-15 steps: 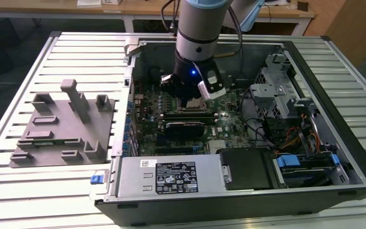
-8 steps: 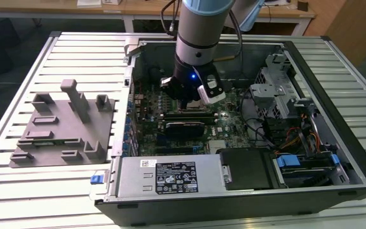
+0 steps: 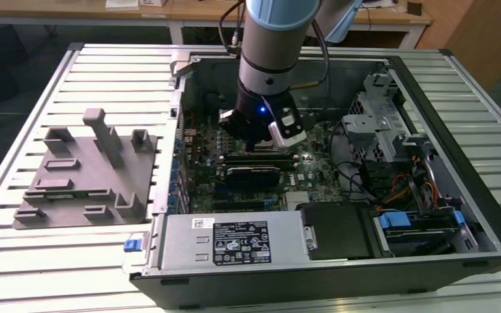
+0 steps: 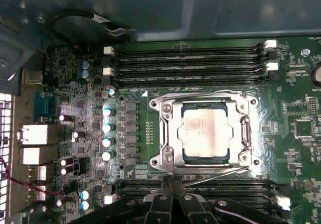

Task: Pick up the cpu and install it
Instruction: 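Install the second cpu locking lever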

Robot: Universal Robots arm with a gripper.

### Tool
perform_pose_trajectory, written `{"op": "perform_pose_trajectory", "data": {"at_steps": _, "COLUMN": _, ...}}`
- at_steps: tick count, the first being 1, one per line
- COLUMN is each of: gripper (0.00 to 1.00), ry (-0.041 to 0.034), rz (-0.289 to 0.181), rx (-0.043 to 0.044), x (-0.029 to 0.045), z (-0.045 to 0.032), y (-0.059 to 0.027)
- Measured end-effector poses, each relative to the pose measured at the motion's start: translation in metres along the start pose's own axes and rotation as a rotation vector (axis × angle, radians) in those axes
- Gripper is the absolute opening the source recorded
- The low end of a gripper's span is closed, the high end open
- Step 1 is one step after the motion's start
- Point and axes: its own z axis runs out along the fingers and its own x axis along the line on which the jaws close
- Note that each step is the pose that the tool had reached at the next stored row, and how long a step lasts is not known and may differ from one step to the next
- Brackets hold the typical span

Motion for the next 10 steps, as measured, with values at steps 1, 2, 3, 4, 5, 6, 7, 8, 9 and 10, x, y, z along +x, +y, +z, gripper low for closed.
{"op": "perform_pose_trajectory", "data": {"at_steps": 1, "gripper": 0.11, "ry": 0.0002, "rz": 0.000, "rx": -0.0025, "x": 0.0005, "z": 0.0010, "y": -0.0002}}
{"op": "perform_pose_trajectory", "data": {"at_steps": 2, "gripper": 0.11, "ry": 0.0004, "rz": 0.000, "rx": -0.0049, "x": 0.0008, "z": 0.0021, "y": -0.0004}}
{"op": "perform_pose_trajectory", "data": {"at_steps": 3, "gripper": 0.11, "ry": 0.0004, "rz": -0.001, "rx": -0.0074, "x": 0.0010, "z": 0.0029, "y": -0.0007}}
{"op": "perform_pose_trajectory", "data": {"at_steps": 4, "gripper": 0.11, "ry": 0.0005, "rz": -0.001, "rx": -0.0094, "x": 0.0011, "z": 0.0033, "y": -0.0010}}
{"op": "perform_pose_trajectory", "data": {"at_steps": 5, "gripper": 0.11, "ry": 0.0005, "rz": -0.001, "rx": -0.0102, "x": 0.0013, "z": 0.0034, "y": -0.0013}}
{"op": "perform_pose_trajectory", "data": {"at_steps": 6, "gripper": 0.11, "ry": 0.0005, "rz": -0.001, "rx": -0.0108, "x": 0.0014, "z": 0.0035, "y": -0.0016}}
{"op": "perform_pose_trajectory", "data": {"at_steps": 7, "gripper": 0.11, "ry": 0.0005, "rz": -0.001, "rx": -0.0112, "x": 0.0015, "z": 0.0036, "y": -0.0020}}
{"op": "perform_pose_trajectory", "data": {"at_steps": 8, "gripper": 0.11, "ry": 0.0002, "rz": -0.001, "rx": -0.0115, "x": 0.0019, "z": 0.0037, "y": -0.0027}}
{"op": "perform_pose_trajectory", "data": {"at_steps": 9, "gripper": 0.11, "ry": -0.0001, "rz": -0.001, "rx": -0.0116, "x": 0.0022, "z": 0.0037, "y": -0.0036}}
{"op": "perform_pose_trajectory", "data": {"at_steps": 10, "gripper": 0.11, "ry": -0.0007, "rz": -0.002, "rx": -0.0121, "x": 0.0026, "z": 0.0038, "y": -0.0046}}
